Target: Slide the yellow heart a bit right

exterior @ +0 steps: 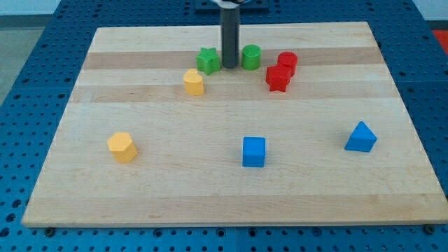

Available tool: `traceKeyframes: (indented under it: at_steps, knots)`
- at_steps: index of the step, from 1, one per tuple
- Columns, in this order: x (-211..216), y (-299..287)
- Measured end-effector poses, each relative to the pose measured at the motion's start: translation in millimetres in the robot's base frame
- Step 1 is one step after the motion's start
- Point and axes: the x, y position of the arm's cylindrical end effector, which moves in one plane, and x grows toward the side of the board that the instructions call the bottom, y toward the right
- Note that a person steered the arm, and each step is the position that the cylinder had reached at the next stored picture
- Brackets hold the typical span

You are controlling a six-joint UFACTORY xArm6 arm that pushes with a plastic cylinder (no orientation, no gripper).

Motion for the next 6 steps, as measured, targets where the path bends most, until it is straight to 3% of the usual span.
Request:
traceKeyframes:
  at_steps: [3,4,6]
  knots:
    - [-59,-21]
    - [-33,-97]
    - [78,-103]
